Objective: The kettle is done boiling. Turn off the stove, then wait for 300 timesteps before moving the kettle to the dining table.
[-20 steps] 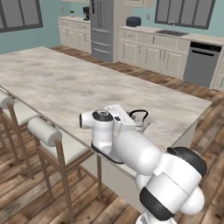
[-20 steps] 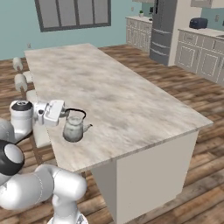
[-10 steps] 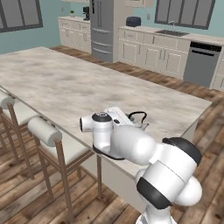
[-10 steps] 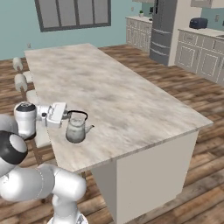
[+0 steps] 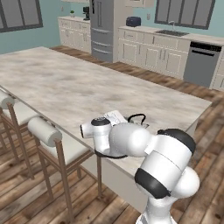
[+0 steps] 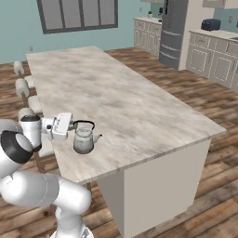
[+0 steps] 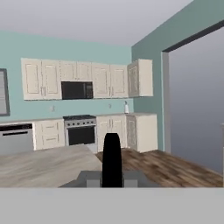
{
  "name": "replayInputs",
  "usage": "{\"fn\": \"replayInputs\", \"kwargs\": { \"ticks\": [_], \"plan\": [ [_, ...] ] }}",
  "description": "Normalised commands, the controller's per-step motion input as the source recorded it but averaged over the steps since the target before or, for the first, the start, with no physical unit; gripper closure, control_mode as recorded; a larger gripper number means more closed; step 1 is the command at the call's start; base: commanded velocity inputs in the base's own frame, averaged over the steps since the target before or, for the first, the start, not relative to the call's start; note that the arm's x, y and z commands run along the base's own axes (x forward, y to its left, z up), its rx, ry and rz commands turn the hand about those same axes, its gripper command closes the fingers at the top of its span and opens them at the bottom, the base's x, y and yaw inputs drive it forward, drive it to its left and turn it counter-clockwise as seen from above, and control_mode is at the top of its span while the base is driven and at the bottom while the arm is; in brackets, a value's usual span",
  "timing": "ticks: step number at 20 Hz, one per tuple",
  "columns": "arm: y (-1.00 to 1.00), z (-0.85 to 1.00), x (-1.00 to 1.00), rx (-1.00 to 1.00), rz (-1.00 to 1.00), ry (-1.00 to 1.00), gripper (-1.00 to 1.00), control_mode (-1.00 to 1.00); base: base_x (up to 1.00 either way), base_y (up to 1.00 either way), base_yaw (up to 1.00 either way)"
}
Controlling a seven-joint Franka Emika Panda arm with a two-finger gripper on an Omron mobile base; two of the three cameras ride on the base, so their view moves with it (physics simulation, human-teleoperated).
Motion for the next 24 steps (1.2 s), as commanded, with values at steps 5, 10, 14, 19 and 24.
{"fn": "replayInputs", "kwargs": {
  "ticks": [5, 10, 14, 19, 24],
  "plan": [
    [0.0, -0.19, 0.1, -0.05, 0.0, -0.03, 1.0, -1.0, 0.0, 0.0, 0.0],
    [0.0, -0.14, 0.08, -0.01, 0.0, -0.01, 1.0, -1.0, 0.0, 0.0, 0.0],
    [0.0, -0.1, 0.03, 0.0, 0.0, 0.0, 1.0, -1.0, 0.0, 0.0, 0.0],
    [0.0, -0.13, 0.03, 0.0, 0.0, -0.01, 1.0, -1.0, 0.0, 0.0, 0.0],
    [0.0, -0.16, 0.03, -0.01, 0.0, -0.02, 1.0, -1.0, 0.0, 0.0, 0.0]
  ]
}}
